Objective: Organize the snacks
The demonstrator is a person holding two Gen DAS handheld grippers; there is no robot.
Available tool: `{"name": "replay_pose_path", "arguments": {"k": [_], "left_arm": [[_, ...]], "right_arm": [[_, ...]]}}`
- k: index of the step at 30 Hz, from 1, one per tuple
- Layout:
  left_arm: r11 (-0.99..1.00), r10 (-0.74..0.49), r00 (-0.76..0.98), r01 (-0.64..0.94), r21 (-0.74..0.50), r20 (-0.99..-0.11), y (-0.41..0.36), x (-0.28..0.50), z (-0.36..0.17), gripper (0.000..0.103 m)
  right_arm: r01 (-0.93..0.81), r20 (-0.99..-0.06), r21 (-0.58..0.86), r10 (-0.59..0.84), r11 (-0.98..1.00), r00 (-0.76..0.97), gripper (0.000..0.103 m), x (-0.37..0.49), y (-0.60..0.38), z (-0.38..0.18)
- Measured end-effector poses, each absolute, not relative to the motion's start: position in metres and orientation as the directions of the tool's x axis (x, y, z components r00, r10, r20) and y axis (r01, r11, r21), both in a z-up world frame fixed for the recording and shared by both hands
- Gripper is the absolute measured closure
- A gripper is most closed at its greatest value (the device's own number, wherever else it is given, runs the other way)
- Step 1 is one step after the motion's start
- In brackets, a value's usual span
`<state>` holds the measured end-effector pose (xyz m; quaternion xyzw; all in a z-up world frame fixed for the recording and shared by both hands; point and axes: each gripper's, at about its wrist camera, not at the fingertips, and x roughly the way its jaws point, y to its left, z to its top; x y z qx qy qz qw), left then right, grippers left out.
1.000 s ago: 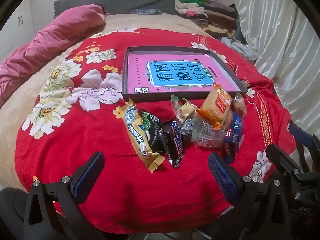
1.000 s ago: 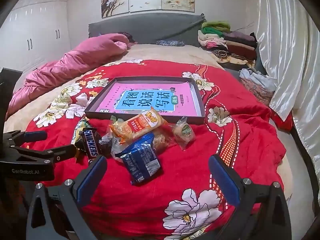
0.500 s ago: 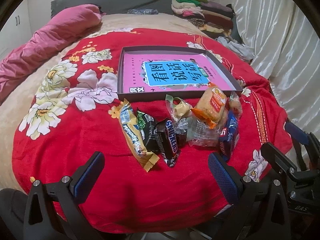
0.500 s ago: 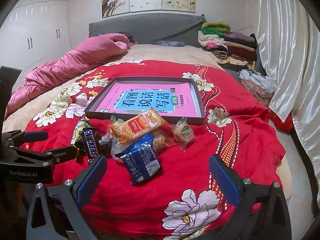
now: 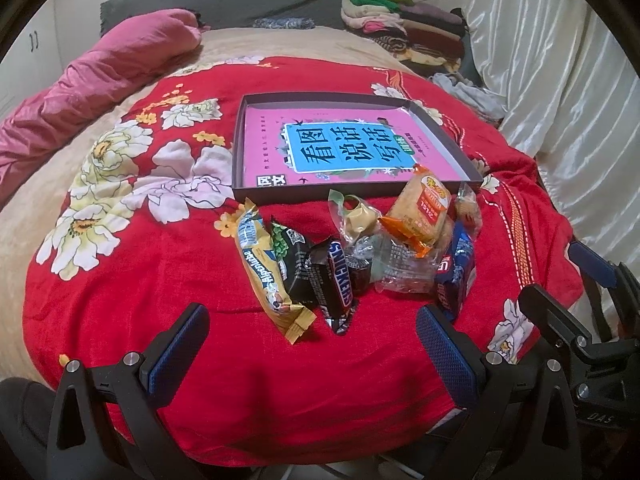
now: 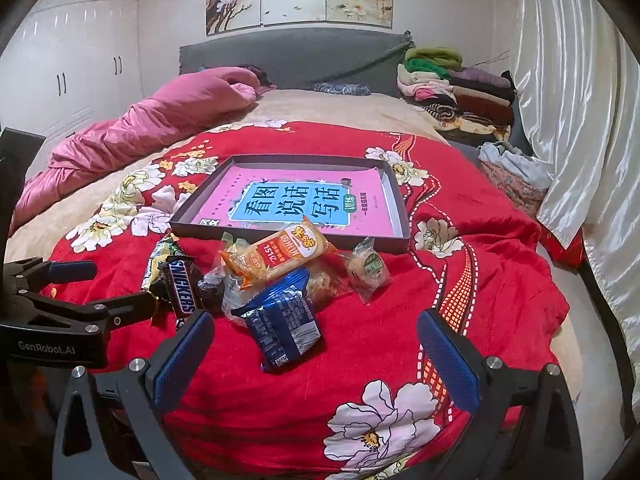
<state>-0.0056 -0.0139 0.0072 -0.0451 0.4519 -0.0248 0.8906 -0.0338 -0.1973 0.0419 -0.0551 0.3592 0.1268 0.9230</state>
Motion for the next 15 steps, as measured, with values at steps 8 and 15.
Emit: {"name": "replay_pose_path", "arguments": {"k": [8,15], "left_arm": [[0.994,-0.088,0.587,0.004,-0.106,-0.805,-0.0139,-0.0054,0.0079,0.0],[0.994,-0.087,0.588,-0.001,-0.108,-0.804,-0.0122,-0.0049,0.0075,0.0]], "right_arm": [[-0.273,-0.677,-0.012,0.193,0.962,0.71,0.001,-0.034,-0.1971,0.0422],[-0.274,-0.677,-0.012,0.194,0.962,0.71,0.001,-0.0334,-0.1972,0.0417]]}}
